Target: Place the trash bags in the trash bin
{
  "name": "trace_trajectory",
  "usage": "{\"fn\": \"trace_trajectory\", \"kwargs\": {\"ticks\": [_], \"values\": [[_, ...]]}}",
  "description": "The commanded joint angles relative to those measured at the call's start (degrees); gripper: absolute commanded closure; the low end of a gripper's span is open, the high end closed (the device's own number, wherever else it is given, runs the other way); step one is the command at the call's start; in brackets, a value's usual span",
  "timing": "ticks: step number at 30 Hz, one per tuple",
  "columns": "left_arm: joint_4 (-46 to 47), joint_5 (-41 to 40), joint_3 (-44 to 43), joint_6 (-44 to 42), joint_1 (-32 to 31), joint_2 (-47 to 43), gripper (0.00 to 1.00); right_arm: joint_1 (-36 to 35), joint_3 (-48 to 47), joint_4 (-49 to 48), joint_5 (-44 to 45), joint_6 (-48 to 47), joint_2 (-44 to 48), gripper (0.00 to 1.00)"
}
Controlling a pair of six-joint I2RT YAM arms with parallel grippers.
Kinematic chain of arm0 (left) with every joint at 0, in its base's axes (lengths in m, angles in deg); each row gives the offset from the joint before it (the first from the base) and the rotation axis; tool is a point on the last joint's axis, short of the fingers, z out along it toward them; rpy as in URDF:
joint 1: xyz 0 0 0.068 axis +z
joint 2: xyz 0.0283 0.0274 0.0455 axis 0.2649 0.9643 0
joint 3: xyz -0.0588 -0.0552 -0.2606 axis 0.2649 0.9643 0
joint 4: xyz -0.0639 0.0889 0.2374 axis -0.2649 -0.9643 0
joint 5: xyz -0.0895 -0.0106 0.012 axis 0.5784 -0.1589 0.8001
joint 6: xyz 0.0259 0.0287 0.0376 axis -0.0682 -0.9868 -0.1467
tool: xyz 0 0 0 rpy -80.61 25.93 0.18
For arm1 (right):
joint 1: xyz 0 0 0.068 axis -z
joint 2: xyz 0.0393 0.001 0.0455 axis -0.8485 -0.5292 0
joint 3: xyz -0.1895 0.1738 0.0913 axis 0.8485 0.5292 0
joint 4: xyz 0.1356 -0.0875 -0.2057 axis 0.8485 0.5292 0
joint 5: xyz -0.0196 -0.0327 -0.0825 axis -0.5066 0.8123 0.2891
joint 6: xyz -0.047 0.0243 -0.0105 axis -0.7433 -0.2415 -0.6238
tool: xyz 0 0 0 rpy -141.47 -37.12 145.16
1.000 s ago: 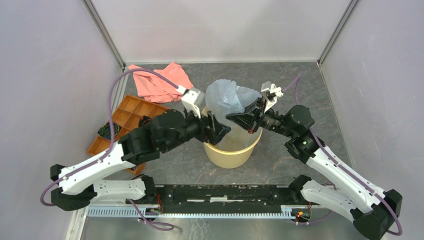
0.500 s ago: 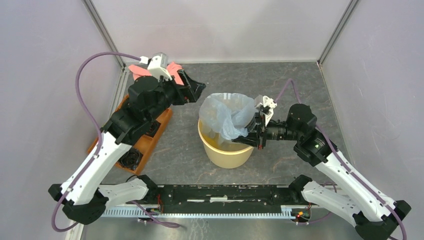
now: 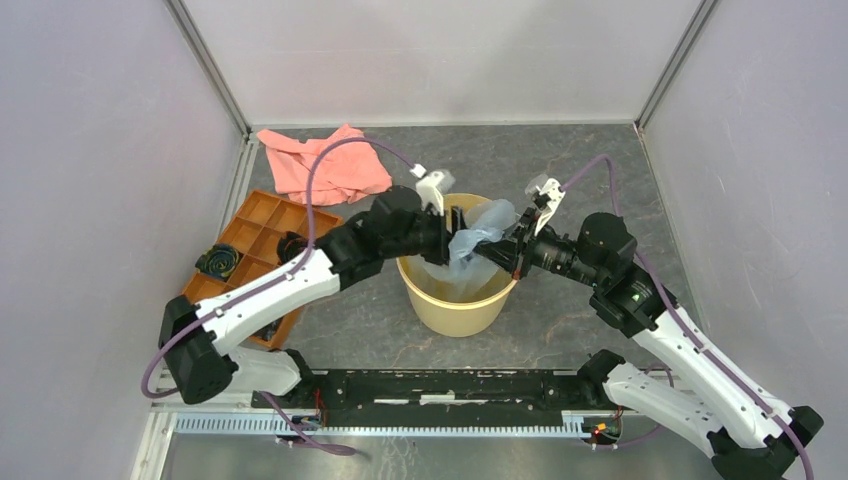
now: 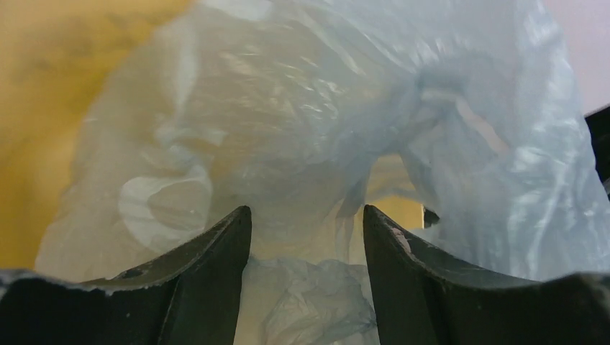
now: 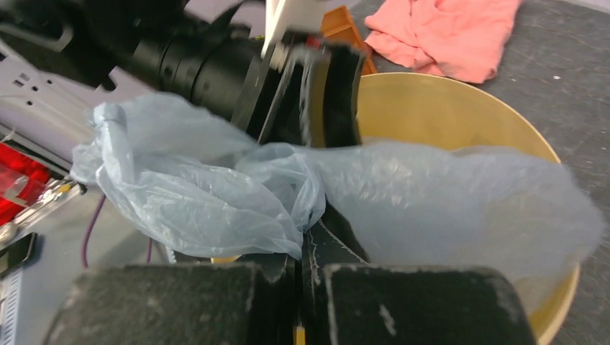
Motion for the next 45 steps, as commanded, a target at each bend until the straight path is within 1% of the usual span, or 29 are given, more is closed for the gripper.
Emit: {"fn": "trace_trajectory", "kwargs": {"ticks": [1, 3, 5, 6, 9, 13, 16, 18, 21, 23, 24, 27, 29, 30, 31, 33, 34, 35, 37, 39, 42, 43, 45], "values": [[-1.38, -6.47, -2.39, -1.69, -3.25, 1.55, 0.34, 0.12, -0.14, 0.02, 3.10, -1.92, -0.68, 0.99], [-3.80, -9.96, -4.08, -3.31, -3.11, 2.06, 0.32, 0.17, -0.23, 1.49, -3.60, -3.71, -2.24, 0.99], [-5.48, -11.75, -5.98, -4.21, -2.47, 1.89, 0.27, 0.12, -0.69, 4.76, -6.68, -6.47, -3.40, 0.99], [-5.95, -11.89, -6.83, -4.63, -2.09, 1.51, 0.23, 0.10, -1.12, 6.65, -6.09, -8.32, -3.74, 0.99], [-7.60, -11.90, -8.73, -5.30, -0.82, -0.92, 0.13, 0.14, -2.45, 10.99, -0.76, -11.88, -4.29, 0.99], [-10.67, -15.27, -9.49, -6.08, 0.52, -7.43, 0.01, 0.10, -2.15, 8.41, 0.37, -11.89, -4.32, 0.99], [-12.19, -15.68, -10.09, -6.27, 0.95, -12.44, 0.00, 0.10, -1.43, 5.66, -0.94, -10.60, -4.70, 0.99], [-11.67, -13.27, -10.51, -6.16, 0.96, -15.07, 0.00, 0.10, -1.12, 4.18, -2.49, -9.88, -5.05, 0.99], [-8.72, -3.79, -10.45, -5.70, 1.00, -16.37, 0.00, 0.11, -0.93, 1.96, -2.96, -8.06, -5.03, 0.99], [-5.46, 4.18, -9.59, -4.45, 0.96, -15.54, 0.00, 0.11, -1.11, -0.21, -2.82, -6.10, -4.75, 0.97], [-4.81, 6.18, -9.46, -3.61, 0.93, -14.52, 0.00, 0.11, -1.11, -1.65, -3.22, -4.91, -4.65, 0.96], [-5.42, 4.41, -9.25, -2.68, 0.94, -12.16, 0.00, 0.12, -0.62, -4.66, -5.04, -2.63, -4.57, 0.94], [-5.55, 4.29, -9.85, -2.12, 0.88, -10.17, 0.00, 0.12, -0.26, -4.87, -5.22, -2.19, -4.58, 0.92], [-5.57, 4.58, -10.14, -1.92, 0.87, -9.14, 0.02, 0.12, -0.15, -4.78, -5.01, -2.02, -4.55, 0.91], [-5.82, 4.80, -10.47, -1.78, 0.93, -8.28, 0.07, 0.10, -0.14, -4.58, -4.80, -1.84, -4.44, 0.90], [-6.83, 4.23, -11.05, -2.03, 0.91, -7.43, 0.24, 0.10, 0.02, -4.47, -4.82, -1.34, -4.24, 0.86], [-7.53, 2.90, -11.05, -2.25, 0.87, -7.66, 0.33, 0.10, 0.03, -4.26, -4.87, -1.39, -4.00, 0.83], [-7.86, 1.67, -10.79, -2.33, 0.93, -8.44, 0.40, 0.16, -0.04, -3.52, -4.59, -1.76, -3.77, 0.77], [-6.92, 0.09, -9.28, -2.95, 0.92, -10.85, 0.52, 0.11, -0.14, -1.56, -3.87, -2.87, -3.06, 0.63], [-4.90, -0.39, -7.33, -3.40, 0.96, -13.38, 0.58, 0.10, -0.31, 0.73, -3.31, -4.25, -2.30, 0.52], [-1.94, 0.52, -4.71, -4.87, 0.89, -16.43, 0.58, 0.14, -0.94, 4.70, -0.30, -6.28, -0.74, 0.35], [-1.17, 0.22, -4.06, -5.42, 0.95, -16.86, 0.60, 0.03, -2.01, 6.85, 1.23, -7.29, -0.51, 0.31], [0.03, 0.33, -3.52, -6.36, 0.96, -16.93, 0.68, 0.11, -4.13, 10.37, 4.85, -9.53, 0.25, 0.24]]}}
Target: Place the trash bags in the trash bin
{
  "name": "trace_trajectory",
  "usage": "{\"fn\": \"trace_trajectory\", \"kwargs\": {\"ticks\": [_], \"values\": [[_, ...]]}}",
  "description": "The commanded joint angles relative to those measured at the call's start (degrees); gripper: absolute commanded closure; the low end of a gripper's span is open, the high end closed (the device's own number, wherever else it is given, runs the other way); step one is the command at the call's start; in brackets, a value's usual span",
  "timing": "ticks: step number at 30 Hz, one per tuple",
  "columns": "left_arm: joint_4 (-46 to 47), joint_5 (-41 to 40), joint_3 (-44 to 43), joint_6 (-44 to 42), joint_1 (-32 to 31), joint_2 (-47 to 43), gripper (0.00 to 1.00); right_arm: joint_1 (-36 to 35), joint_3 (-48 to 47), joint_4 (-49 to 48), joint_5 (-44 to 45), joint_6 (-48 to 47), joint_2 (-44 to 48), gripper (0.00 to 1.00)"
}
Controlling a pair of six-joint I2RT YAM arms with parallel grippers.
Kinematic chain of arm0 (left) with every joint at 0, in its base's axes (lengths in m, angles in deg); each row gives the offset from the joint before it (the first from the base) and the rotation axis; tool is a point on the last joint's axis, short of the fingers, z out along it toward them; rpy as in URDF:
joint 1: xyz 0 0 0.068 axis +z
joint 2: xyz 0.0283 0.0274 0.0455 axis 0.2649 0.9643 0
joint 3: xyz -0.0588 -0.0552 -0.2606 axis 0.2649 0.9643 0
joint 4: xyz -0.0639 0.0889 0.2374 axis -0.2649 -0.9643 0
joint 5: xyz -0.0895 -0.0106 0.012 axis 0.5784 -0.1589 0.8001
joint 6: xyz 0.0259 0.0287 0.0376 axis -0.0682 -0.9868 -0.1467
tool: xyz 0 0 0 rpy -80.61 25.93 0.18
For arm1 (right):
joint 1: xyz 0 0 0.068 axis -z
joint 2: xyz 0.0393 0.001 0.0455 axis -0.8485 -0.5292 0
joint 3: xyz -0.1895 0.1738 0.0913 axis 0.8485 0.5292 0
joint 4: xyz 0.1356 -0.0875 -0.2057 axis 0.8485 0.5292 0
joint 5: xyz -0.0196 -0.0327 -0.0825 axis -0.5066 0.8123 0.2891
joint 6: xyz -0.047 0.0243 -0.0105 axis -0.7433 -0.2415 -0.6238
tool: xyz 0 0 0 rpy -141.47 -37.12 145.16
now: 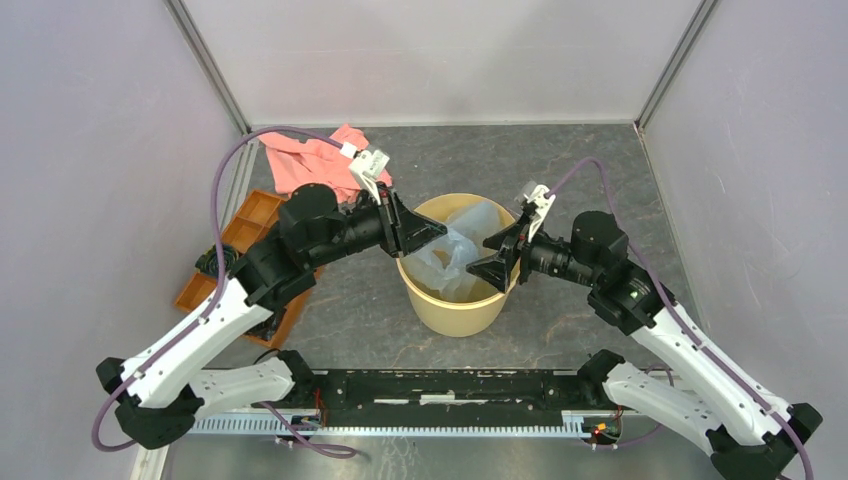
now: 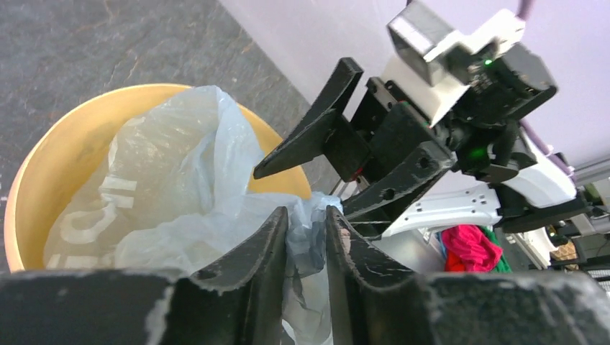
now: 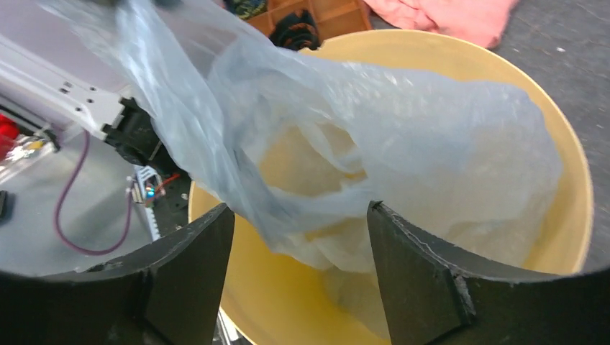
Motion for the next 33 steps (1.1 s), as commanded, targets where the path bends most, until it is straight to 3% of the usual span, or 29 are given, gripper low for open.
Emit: {"fn": "trace_trajectory", "kwargs": {"ticks": [1, 3, 7, 13, 18, 22, 25, 27, 33], "values": [[6.24, 0.81, 1.15, -3.47, 0.02, -0.98, 0.71, -0.10, -5.04, 7.41, 9.24, -4.71, 2.45, 0.21], [7.79, 4.04, 1.84, -4.21, -0.04, -1.18, 0.75, -0.14, -6.27, 7.31, 15.82, -3.85, 4.22, 0.13], [11.94, 5.74, 6.12, -4.27, 0.02, -4.64, 0.85, -0.14, -8.79, 4.77, 21.97, -3.46, 5.87, 0.13], [15.40, 9.72, 10.34, -7.90, 0.02, -9.41, 0.93, -0.12, -12.76, 3.94, 14.71, -12.43, 0.65, 0.08], [20.06, 12.09, 13.52, -9.85, -0.05, -10.66, 0.98, -0.43, -15.78, 0.99, -1.84, -13.32, -6.62, 0.07], [21.29, 12.91, 13.40, -11.73, -0.01, -9.97, 0.98, -4.13, -20.00, 7.27, 5.58, -19.65, -11.70, 0.03], [22.62, 10.48, 13.75, -11.97, -0.06, -10.14, 0.98, -11.60, -17.10, 6.22, 12.75, -23.32, -12.16, 0.02], [23.31, 9.07, 14.07, -11.89, 0.01, -10.18, 0.98, -13.87, -15.56, 5.35, 18.55, -23.73, -11.90, 0.13], [21.81, 0.48, 18.05, -11.99, 0.00, -15.17, 0.98, -14.03, -9.99, 1.15, 37.53, -16.85, -5.47, 0.85]]}}
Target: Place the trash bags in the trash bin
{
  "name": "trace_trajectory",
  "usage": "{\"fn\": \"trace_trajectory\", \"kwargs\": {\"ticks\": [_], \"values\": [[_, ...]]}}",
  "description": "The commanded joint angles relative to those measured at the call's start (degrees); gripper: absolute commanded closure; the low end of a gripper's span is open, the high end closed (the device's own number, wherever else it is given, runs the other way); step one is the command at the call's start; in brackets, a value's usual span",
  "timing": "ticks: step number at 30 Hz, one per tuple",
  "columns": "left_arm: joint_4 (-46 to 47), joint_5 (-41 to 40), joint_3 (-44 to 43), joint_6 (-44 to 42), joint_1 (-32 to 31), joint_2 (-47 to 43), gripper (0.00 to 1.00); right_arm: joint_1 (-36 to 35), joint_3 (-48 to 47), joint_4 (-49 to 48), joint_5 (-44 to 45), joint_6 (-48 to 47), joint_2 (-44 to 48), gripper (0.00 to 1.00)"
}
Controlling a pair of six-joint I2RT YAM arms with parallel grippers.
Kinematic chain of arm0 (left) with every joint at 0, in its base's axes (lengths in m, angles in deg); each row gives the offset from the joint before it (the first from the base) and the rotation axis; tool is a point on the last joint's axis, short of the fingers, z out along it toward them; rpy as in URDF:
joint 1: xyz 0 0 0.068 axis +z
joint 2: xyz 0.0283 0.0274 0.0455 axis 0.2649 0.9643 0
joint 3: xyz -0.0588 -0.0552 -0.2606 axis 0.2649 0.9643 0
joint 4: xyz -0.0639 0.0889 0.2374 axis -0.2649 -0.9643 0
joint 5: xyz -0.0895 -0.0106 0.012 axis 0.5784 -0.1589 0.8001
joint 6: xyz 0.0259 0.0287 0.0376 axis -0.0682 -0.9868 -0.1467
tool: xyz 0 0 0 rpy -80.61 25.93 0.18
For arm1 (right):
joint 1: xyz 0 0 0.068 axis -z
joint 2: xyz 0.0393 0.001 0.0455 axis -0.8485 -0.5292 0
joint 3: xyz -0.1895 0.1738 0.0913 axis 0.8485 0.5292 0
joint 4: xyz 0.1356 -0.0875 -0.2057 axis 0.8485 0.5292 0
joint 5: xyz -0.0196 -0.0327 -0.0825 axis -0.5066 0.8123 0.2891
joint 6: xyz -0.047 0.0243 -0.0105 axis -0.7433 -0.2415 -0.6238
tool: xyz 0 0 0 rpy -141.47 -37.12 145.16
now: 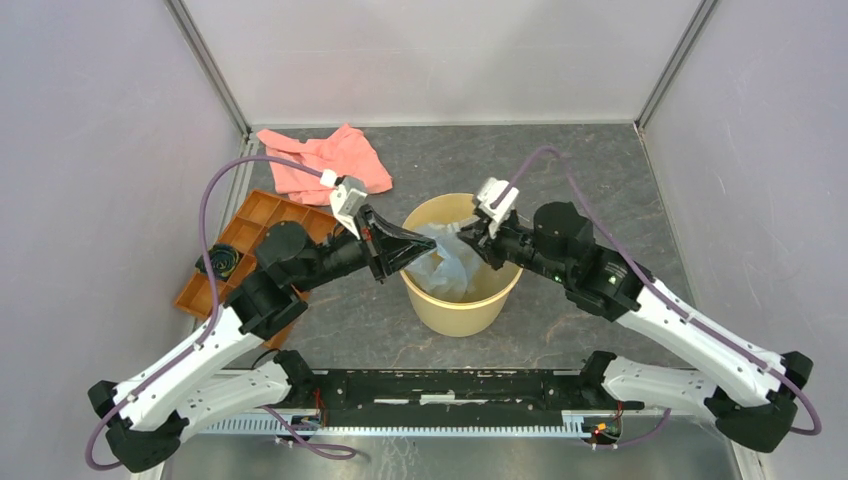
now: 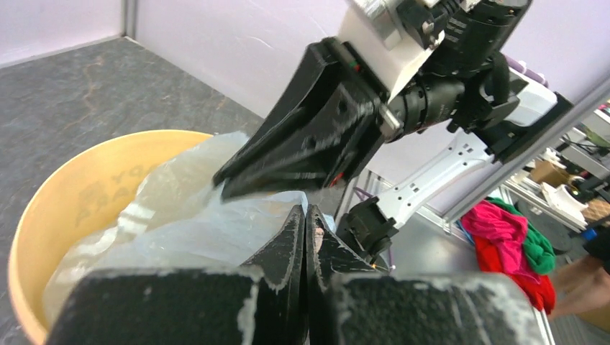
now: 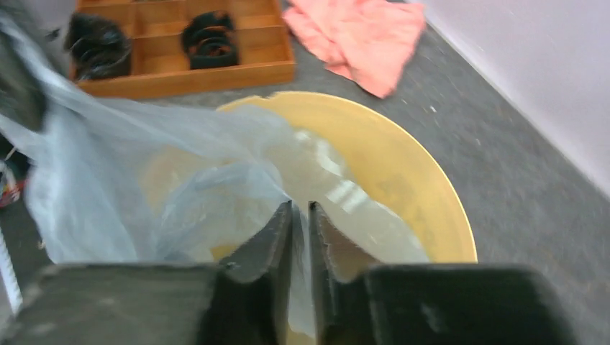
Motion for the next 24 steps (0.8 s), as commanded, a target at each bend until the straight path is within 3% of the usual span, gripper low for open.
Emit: {"fn": "trace_trajectory", "kwargs": {"ticks": [1, 5, 9, 12, 15, 17, 22, 24], "values": [[1.46, -7.91, 3.32, -2.69, -0.03, -5.18, 0.98, 0.20, 5.00, -5.81, 17.72, 4.17, 7.88, 0.90], [-2.40, -13.95, 5.15, -1.61, 0.01, -9.61, 0.98, 0.21, 10.57, -7.69, 24.03, 7.21, 15.71, 0.97], [-6.88, -18.23, 4.75, 1.81, -0.03, -11.81, 0.98, 0.22, 14.33, -10.72, 17.02, 6.94, 20.25, 0.99], [-11.39, -19.24, 2.84, 6.86, 0.01, -11.80, 0.80, 0.20, 14.66, -13.23, 10.63, 7.00, 20.92, 0.99], [-20.76, -22.35, -2.56, 11.32, 0.02, -9.57, 0.70, 0.21, 14.92, -15.25, 1.54, 2.54, 21.25, 0.99], [-31.17, -26.55, -8.42, 14.15, 0.00, -6.72, 0.69, 0.28, 15.24, -15.23, 3.28, 1.57, 21.70, 0.99], [-45.64, -31.89, -18.63, 14.61, 0.01, -2.37, 0.39, 0.21, 13.35, -14.62, 9.78, 3.23, 22.21, 0.99], [-49.54, -33.07, -23.93, 15.40, 0.01, -0.67, 0.21, 0.20, 11.68, -14.97, 11.86, 7.00, 21.66, 0.99]]}}
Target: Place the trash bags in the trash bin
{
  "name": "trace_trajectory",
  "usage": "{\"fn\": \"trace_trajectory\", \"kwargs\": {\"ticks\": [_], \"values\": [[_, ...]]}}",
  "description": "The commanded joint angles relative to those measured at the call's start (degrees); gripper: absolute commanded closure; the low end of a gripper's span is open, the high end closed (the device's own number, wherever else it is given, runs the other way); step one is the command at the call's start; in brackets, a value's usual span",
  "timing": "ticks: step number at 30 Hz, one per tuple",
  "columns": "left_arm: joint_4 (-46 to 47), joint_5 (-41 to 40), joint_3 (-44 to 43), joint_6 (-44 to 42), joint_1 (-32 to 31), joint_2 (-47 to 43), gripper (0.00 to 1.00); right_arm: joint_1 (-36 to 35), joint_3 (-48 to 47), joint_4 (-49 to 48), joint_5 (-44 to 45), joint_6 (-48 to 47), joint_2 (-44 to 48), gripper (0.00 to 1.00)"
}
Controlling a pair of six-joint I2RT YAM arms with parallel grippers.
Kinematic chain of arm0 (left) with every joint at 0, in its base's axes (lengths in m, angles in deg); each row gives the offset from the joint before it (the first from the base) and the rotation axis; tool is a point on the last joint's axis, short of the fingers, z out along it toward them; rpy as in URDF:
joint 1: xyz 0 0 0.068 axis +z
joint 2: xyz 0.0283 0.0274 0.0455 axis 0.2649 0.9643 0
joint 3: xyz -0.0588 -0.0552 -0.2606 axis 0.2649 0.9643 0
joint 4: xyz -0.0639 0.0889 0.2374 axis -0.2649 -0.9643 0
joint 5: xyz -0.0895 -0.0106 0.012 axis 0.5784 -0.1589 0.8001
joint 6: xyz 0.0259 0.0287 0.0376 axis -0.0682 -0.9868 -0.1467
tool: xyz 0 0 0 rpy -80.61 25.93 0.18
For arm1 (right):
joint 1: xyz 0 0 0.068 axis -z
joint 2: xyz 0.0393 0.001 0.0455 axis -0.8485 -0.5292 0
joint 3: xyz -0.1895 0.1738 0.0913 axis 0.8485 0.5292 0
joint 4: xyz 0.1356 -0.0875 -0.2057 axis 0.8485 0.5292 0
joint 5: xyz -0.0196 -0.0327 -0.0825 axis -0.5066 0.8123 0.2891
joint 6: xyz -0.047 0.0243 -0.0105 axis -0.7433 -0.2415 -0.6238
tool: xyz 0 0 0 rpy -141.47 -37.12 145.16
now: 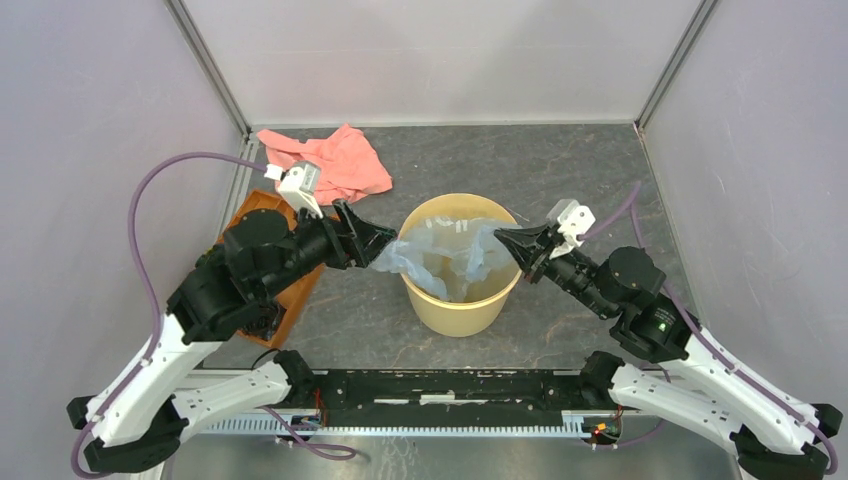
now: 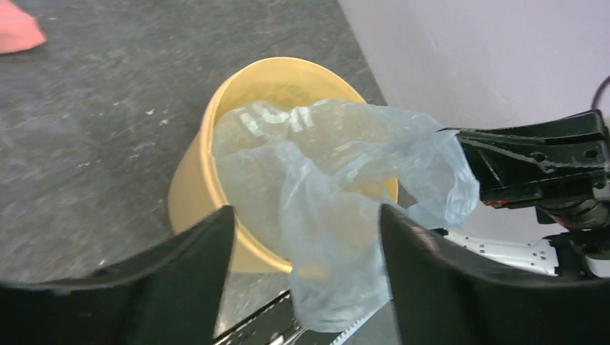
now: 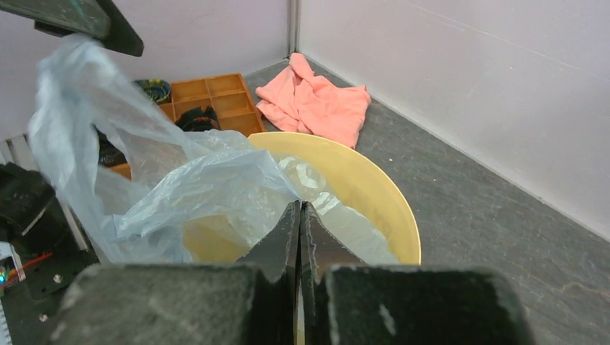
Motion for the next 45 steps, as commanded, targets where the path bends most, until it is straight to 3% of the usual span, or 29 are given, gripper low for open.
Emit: {"fn": "trace_trajectory", "kwargs": {"ticks": [1, 3, 8, 12, 15, 21, 26, 35, 45], "values": [[-14.72, -5.77, -11.94, 4.50, 0.02, 2.89, 0.14, 0.02, -4.40, -3.24, 5.17, 5.54, -0.33, 0.99], [-17.13, -3.54, -17.31, 5.79, 0.01, 4.67, 0.05, 0.06, -6.13, -3.98, 6.65, 10.06, -1.28, 0.99], [-20.74, 8.74, -25.29, 10.60, 0.02, 8.25, 0.09, 0.00, -9.29, -5.72, 7.32, 14.65, -3.46, 0.99], [-15.78, 22.11, -21.49, 13.70, 0.01, 7.16, 0.15, 0.02, -9.53, -7.73, 10.49, 16.40, -3.93, 0.99], [-10.19, 27.88, -12.76, 15.12, -0.05, 4.48, 0.14, -0.01, -9.03, -9.73, 12.60, 18.03, -4.34, 0.99], [-10.09, 19.55, -10.32, 9.20, -0.03, 2.35, 0.01, 0.04, -12.21, -7.14, 19.17, 20.54, -7.77, 0.99], [-5.44, 16.04, -5.56, 6.03, -0.07, 0.51, 0.00, -0.01, -14.77, -5.82, 25.58, 21.49, -11.88, 0.99], [3.64, 12.40, -7.68, -3.04, -0.60, 5.00, 0.00, -0.02, -22.13, -3.45, 32.79, 22.31, -22.11, 0.99], [6.75, -10.10, -10.89, -6.42, -19.11, 13.78, 0.04, -0.02, -26.94, -2.95, 37.98, 21.23, -28.11, 0.99]]}}
